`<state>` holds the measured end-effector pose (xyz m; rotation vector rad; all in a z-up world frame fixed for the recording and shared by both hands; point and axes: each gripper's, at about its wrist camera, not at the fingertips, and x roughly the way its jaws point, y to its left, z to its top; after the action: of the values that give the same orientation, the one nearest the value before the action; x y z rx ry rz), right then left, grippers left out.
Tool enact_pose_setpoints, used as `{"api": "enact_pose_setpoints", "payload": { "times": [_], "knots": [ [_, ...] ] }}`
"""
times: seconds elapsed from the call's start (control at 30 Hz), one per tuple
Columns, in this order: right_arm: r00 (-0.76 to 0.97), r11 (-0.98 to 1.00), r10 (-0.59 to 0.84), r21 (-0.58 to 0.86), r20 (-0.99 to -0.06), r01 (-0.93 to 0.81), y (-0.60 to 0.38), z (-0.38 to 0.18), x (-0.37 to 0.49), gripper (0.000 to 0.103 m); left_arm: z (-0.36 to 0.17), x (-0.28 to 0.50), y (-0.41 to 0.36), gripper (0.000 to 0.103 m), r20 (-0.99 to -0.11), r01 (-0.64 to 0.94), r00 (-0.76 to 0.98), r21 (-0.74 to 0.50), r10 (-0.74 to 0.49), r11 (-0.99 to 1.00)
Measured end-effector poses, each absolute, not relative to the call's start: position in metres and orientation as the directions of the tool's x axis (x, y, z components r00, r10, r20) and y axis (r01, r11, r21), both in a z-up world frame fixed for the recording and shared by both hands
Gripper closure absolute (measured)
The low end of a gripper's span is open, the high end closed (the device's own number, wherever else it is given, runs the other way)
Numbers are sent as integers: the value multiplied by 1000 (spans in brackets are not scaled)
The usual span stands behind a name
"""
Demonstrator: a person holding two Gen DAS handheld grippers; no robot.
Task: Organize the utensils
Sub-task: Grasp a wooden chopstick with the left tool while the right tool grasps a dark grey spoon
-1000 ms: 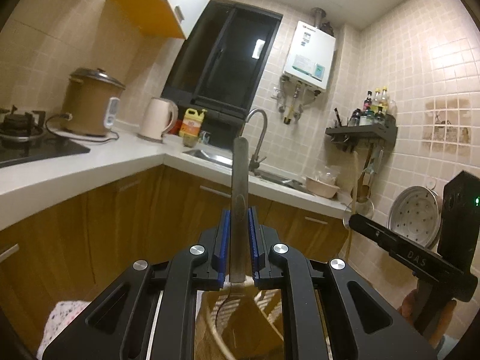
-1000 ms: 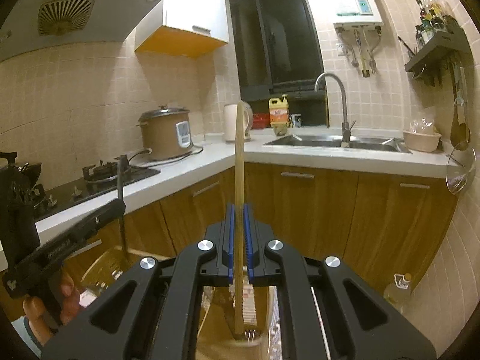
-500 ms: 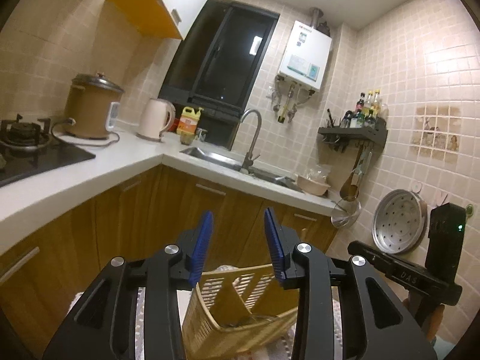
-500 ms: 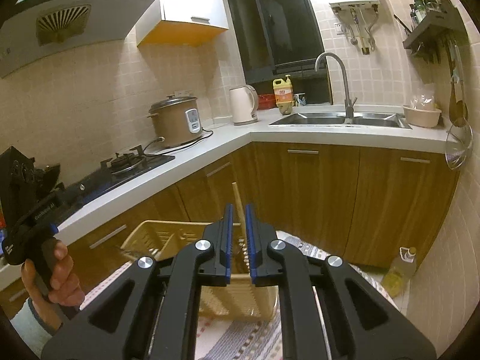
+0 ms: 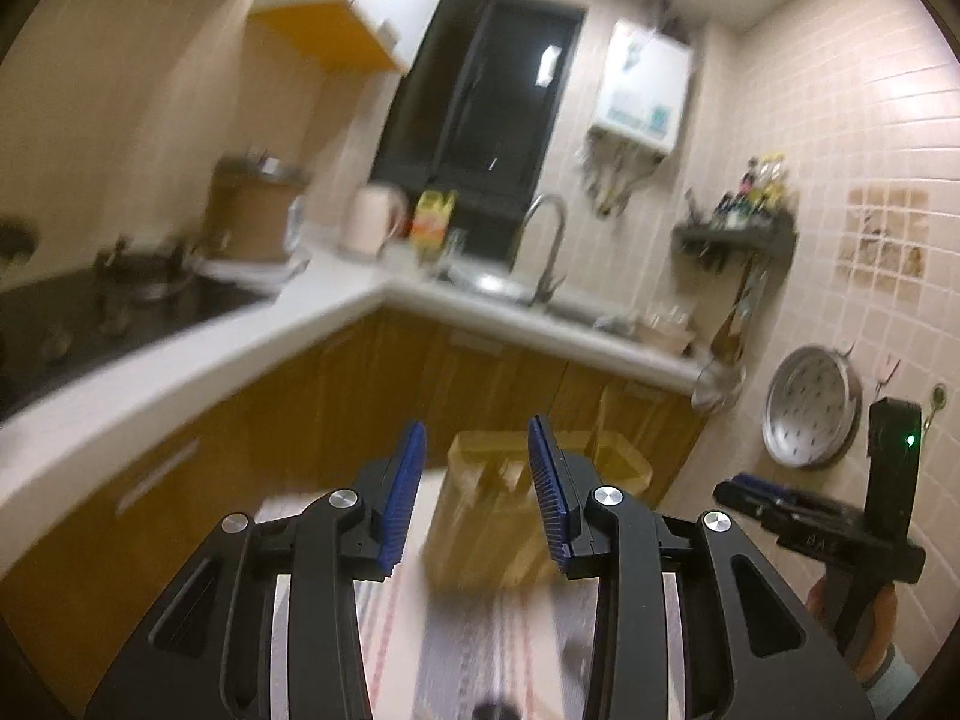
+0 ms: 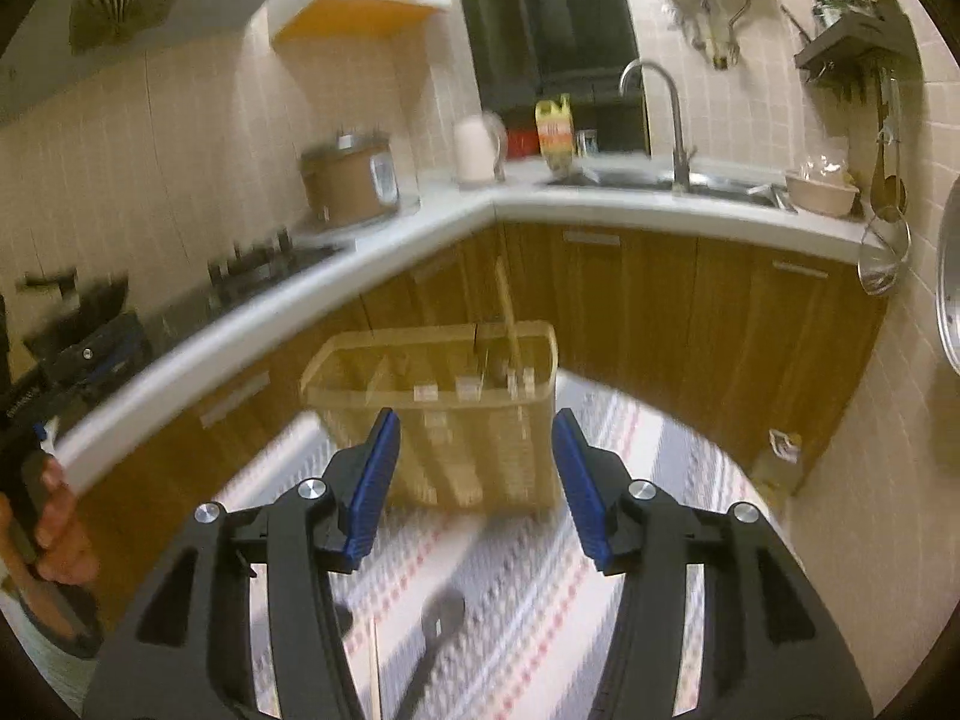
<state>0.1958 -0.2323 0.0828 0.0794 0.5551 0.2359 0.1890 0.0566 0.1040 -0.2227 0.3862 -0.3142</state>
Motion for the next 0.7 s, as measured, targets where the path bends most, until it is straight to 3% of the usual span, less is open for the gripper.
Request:
{"api": "enact_pose_setpoints", "payload": {
  "times": [0.2,0.5,0.7],
  "knots": [
    [716,970,240,142,-655,-196,-215,58,182,54,54,182,88,70,-585,132,744,-344,-322,930],
    [488,963,229,123,-842,-239,-181,-10,184,54,-28,153,118,65,-742,9,595,-380,-310,925],
    [370,954,268,192,-890,-231,-175,-49,192,54,-70,151,122,65,-815,-54,513,-345,-270,937]
  ]
}}
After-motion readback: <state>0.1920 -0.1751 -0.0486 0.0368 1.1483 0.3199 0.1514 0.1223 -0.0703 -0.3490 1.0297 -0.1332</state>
